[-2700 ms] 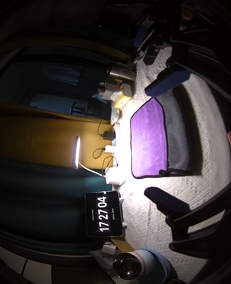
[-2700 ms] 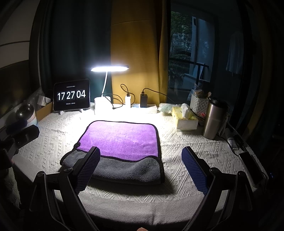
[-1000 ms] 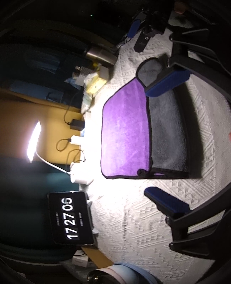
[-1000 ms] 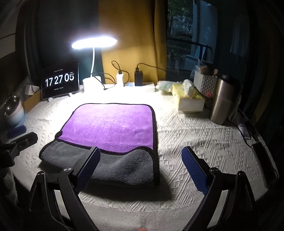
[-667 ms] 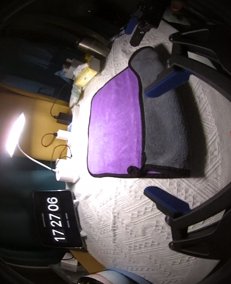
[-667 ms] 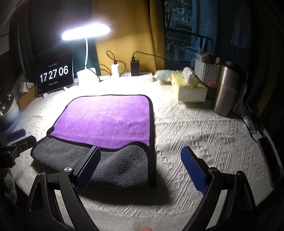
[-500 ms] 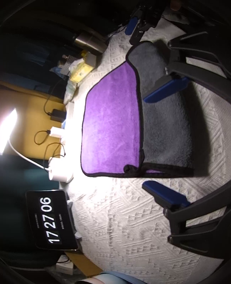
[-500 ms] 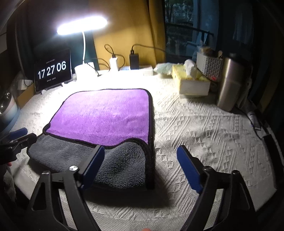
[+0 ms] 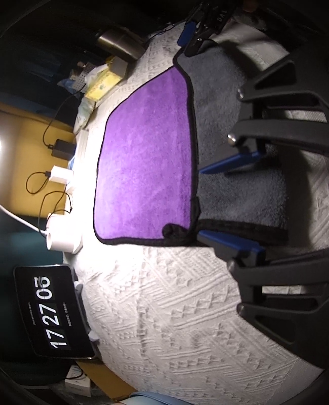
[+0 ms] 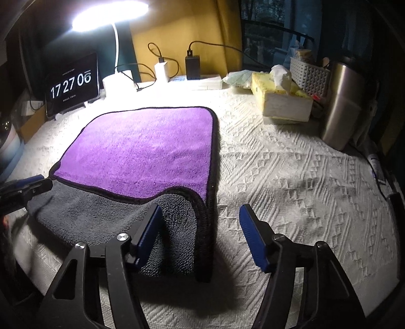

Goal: Fold towel

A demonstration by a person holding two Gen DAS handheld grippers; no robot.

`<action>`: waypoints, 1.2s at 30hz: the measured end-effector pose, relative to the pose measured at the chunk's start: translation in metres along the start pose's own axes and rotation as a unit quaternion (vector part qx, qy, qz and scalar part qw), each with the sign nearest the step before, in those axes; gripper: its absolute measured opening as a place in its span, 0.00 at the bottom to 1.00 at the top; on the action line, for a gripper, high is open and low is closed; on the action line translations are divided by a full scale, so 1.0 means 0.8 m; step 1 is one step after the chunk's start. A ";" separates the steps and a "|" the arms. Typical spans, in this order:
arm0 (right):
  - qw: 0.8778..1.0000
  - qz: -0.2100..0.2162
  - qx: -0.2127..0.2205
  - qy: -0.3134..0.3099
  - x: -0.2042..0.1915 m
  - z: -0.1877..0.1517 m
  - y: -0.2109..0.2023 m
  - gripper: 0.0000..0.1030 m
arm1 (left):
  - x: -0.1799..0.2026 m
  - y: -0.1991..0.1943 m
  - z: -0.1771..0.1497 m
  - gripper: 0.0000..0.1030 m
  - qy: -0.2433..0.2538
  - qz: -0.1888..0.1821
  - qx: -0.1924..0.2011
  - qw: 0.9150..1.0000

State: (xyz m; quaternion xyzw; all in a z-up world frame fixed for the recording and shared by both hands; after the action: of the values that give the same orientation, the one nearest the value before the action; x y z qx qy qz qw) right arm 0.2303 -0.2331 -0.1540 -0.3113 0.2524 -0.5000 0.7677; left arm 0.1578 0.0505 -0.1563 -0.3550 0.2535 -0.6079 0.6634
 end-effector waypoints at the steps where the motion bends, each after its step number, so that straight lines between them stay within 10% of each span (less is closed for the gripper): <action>1: 1.000 0.005 -0.003 0.000 0.000 0.000 0.002 0.61 | 0.000 0.001 -0.001 0.43 0.002 0.002 -0.003 1.000; 10: 1.000 0.018 -0.013 -0.008 -0.005 -0.002 0.009 0.40 | -0.004 0.003 -0.005 0.11 0.005 0.021 -0.004 1.000; 18: 1.000 0.009 0.000 -0.018 -0.008 -0.001 0.000 0.08 | -0.006 -0.008 -0.005 0.09 0.005 0.020 0.008 1.000; 36: 0.998 -0.005 0.052 -0.033 -0.019 0.018 -0.045 0.07 | -0.001 -0.050 0.010 0.09 0.018 0.024 0.064 0.998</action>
State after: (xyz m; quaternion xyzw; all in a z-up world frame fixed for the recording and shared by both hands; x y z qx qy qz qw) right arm 0.2126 -0.2267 -0.1170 -0.2887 0.1987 -0.5055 0.7884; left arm 0.1390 0.0523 -0.1201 -0.2949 0.2344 -0.6134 0.6942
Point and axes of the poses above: each gripper's, at about its wrist camera, not at the fingertips, and y roughly the way its jaws point, x to its right, z to its top, the point moved 3 cm from there along y, roughly the way its jaws point, and after that the axes turned 6 degrees about y, right-handed, at the moved point
